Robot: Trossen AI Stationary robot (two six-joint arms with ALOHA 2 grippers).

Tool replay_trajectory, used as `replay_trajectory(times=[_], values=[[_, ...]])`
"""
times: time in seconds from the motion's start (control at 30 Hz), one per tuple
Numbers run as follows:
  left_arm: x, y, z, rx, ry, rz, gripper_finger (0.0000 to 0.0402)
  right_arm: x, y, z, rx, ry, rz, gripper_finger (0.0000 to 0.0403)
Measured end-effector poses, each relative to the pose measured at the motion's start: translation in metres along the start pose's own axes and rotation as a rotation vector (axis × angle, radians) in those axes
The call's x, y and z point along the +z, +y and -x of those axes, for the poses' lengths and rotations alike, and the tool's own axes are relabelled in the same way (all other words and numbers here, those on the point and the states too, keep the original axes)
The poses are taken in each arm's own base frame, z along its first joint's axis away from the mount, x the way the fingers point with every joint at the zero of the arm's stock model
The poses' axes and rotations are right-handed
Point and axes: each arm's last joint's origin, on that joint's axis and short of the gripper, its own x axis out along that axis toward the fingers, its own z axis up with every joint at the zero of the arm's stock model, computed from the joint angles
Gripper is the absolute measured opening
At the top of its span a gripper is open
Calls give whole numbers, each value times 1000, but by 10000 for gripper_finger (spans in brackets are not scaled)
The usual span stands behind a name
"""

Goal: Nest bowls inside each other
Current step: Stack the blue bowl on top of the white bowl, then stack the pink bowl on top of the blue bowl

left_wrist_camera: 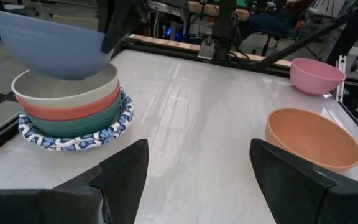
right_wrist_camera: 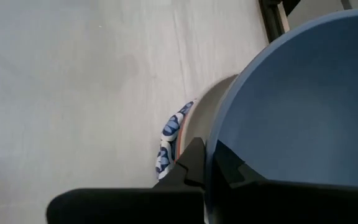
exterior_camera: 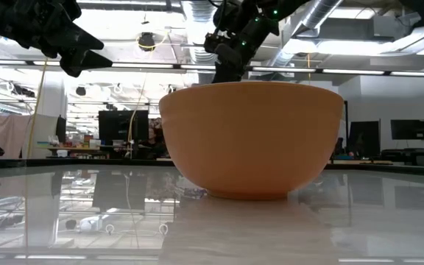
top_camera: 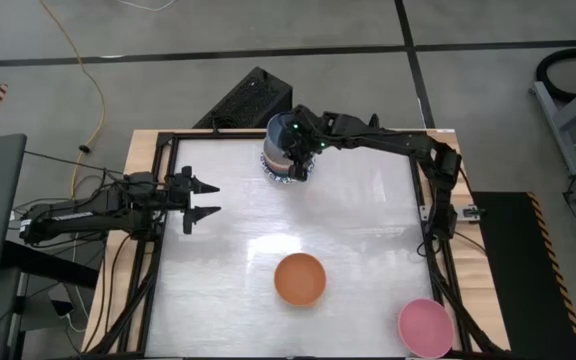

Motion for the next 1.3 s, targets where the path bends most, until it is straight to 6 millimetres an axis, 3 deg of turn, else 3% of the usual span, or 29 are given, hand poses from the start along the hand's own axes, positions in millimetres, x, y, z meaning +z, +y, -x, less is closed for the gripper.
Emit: replay_trajectory(times=[0.37,0.8,0.9,1.1,1.2,1.3], values=[[0,0,0,0,1,0,270,-12,-3,-33,18,74,-11,17],[-2,0,0,7,20,-7,270,-10,-4,-33,6,57,-38,118],[-2,0,0,7,19,-7,270,-7,-4,-29,5,53,-32,136],[-2,0,0,6,20,-5,270,11,-3,-1,7,44,-44,155],[-2,0,0,6,23,2,270,9,5,14,43,174,-143,157],[-3,0,0,-1,34,17,270,-3,25,21,59,381,-372,154]])
